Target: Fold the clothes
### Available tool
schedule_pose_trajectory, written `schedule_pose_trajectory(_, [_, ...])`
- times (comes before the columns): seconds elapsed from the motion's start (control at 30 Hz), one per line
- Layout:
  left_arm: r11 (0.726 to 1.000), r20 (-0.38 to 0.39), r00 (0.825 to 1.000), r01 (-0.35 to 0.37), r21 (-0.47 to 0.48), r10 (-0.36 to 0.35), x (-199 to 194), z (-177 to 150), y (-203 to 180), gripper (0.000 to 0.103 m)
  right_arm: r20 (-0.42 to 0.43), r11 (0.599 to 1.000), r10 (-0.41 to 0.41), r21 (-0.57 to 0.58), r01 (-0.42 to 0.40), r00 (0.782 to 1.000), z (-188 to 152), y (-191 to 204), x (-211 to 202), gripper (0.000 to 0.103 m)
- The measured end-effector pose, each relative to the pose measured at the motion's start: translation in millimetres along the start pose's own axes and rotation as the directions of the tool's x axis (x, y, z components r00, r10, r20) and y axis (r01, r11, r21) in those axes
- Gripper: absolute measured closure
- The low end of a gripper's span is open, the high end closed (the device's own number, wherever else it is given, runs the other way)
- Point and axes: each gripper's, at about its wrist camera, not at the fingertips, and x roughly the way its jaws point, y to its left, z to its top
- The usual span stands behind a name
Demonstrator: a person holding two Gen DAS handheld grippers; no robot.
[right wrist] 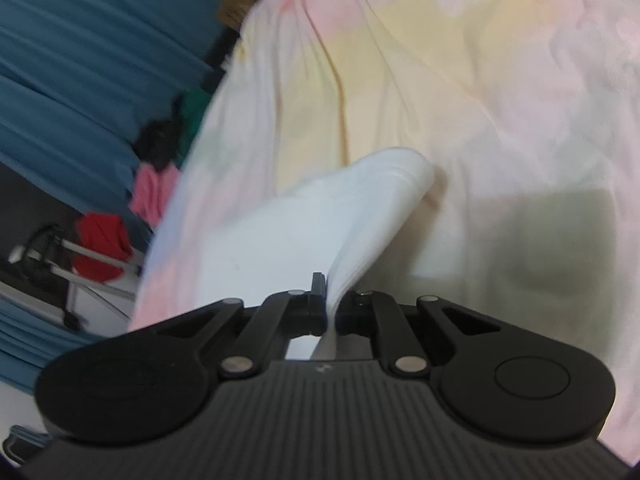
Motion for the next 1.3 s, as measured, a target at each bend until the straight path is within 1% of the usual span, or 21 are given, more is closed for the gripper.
schedule_pose_trajectory(0.07, [0.985, 0.082, 0.994, -0.055, -0.165, 0.069, -11.2, 22.5, 31.8, 0.022, 0.057, 0.998, 0.018, -0.053, -0.015, 0.998, 2.3, 7.6, -5.5, 0.097])
schedule_pose_trajectory(0.1, [0.960, 0.108, 0.986, -0.094, -0.263, 0.126, -14.1, 31.0, 52.4, 0.022, 0.086, 0.997, 0.028, -0.081, -0.021, 0.996, 3.9, 11.3, -8.3, 0.097])
schedule_pose_trajectory(0.13, [0.924, 0.126, 0.974, -0.129, -0.361, 0.186, -16.9, 39.0, 73.7, 0.022, 0.116, 0.995, 0.037, -0.099, -0.026, 0.993, 5.1, 13.6, -10.5, 0.097])
schedule_pose_trajectory(0.2, [0.817, 0.146, 0.943, -0.175, -0.549, 0.300, -18.2, 49.1, 117.2, 0.022, 0.158, 0.995, 0.047, -0.098, -0.031, 0.986, 8.1, 14.1, -9.7, 0.097])
schedule_pose_trajectory(0.33, [0.689, 0.208, 0.917, -0.092, -0.719, 0.339, -10.4, 63.6, 173.6, 0.024, 0.188, 0.997, 0.034, -0.074, -0.020, 0.982, 12.6, 7.8, -3.9, 0.097])
schedule_pose_trajectory(0.37, [0.677, 0.221, 0.920, -0.063, -0.733, 0.324, -8.2, 68.6, 180.3, 0.024, 0.188, 0.997, 0.019, -0.081, -0.004, 0.982, 11.9, 7.2, -2.6, 0.097])
schedule_pose_trajectory(0.43, [0.689, 0.250, 0.915, -0.041, -0.723, 0.316, -5.7, 78.6, 183.3, 0.026, 0.180, 0.996, 0.001, -0.084, 0.015, 0.984, 7.7, 5.8, 0.7, 0.097])
schedule_pose_trajectory(0.47, [0.698, 0.253, 0.910, -0.054, -0.714, 0.329, -5.0, 83.0, 183.0, 0.033, 0.175, 0.997, -0.005, -0.076, 0.018, 0.985, 6.6, 3.5, 1.0, 0.097])
schedule_pose_trajectory(0.5, [0.693, 0.241, 0.905, -0.076, -0.717, 0.350, -5.1, 84.8, 184.0, 0.044, 0.169, 0.997, -0.010, -0.068, 0.021, 0.986, 6.8, 1.9, 2.0, 0.097])
schedule_pose_trajectory(0.53, [0.684, 0.228, 0.900, -0.100, -0.722, 0.371, -5.3, 86.3, 185.3, 0.051, 0.166, 0.998, -0.014, -0.066, 0.025, 0.986, 5.6, 1.1, 1.9, 0.097])
schedule_pose_trajectory(0.6, [0.673, 0.201, 0.896, -0.134, -0.728, 0.396, -3.5, 85.6, 185.1, 0.082, 0.167, 0.997, -0.022, -0.074, 0.035, 0.986, 2.2, 1.5, 1.1, 0.097])
schedule_pose_trajectory(0.63, [0.675, 0.186, 0.898, -0.151, -0.723, 0.400, -8.2, 86.1, 187.1, 0.088, 0.169, 0.996, -0.028, -0.083, 0.043, 0.985, 1.0, 2.9, 1.0, 0.097])
schedule_pose_trajectory(0.73, [0.690, 0.177, 0.898, -0.170, -0.703, 0.402, -26.2, 91.3, 187.4, 0.091, 0.176, 0.992, -0.038, -0.108, 0.057, 0.984, -1.5, 7.7, -0.3, 0.097])
schedule_pose_trajectory(0.83, [0.745, 0.229, 0.876, -0.193, -0.638, 0.424, -46.5, 103.2, 168.0, 0.096, 0.179, 0.990, -0.044, -0.125, 0.067, 0.983, -2.5, 10.1, -0.7, 0.097])
schedule_pose_trajectory(0.9, [0.785, 0.282, 0.850, -0.219, -0.580, 0.445, -63.2, 111.9, 149.4, 0.097, 0.179, 0.989, -0.045, -0.131, 0.069, 0.983, -3.1, 9.8, -1.0, 0.097])
schedule_pose_trajectory(1.0, [0.808, 0.341, 0.826, -0.213, -0.550, 0.450, -99.6, 118.8, 124.8, 0.098, 0.176, 0.988, -0.043, -0.137, 0.068, 0.983, -3.3, 9.1, -1.0, 0.097])
schedule_pose_trajectory(1.07, [0.817, 0.375, 0.816, -0.189, -0.545, 0.439, -128.5, 115.6, 113.2, 0.098, 0.168, 0.990, -0.038, -0.128, 0.060, 0.985, -2.6, 7.9, -0.4, 0.097])
schedule_pose_trajectory(1.1, [0.825, 0.395, 0.807, -0.190, -0.532, 0.440, -141.9, 110.9, 107.2, 0.098, 0.164, 0.991, -0.037, -0.122, 0.058, 0.986, -2.5, 7.3, -0.6, 0.097])
schedule_pose_trajectory(1.17, [0.833, 0.404, 0.798, -0.209, -0.511, 0.448, -166.9, 93.9, 102.2, 0.098, 0.154, 0.990, -0.053, -0.121, 0.072, 0.987, -3.7, 10.6, 1.1, 0.097])
schedule_pose_trajectory(1.23, [0.806, 0.369, 0.798, -0.227, -0.547, 0.476, -172.9, 74.8, 106.4, 0.098, 0.144, 0.988, -0.071, -0.122, 0.089, 0.987, -5.1, 14.7, 3.2, 0.097])
schedule_pose_trajectory(1.3, [0.748, 0.304, 0.816, -0.217, -0.628, 0.492, -173.5, 61.8, 123.1, 0.098, 0.133, 0.987, -0.090, -0.123, 0.106, 0.987, -6.5, 18.8, 5.3, 0.097])
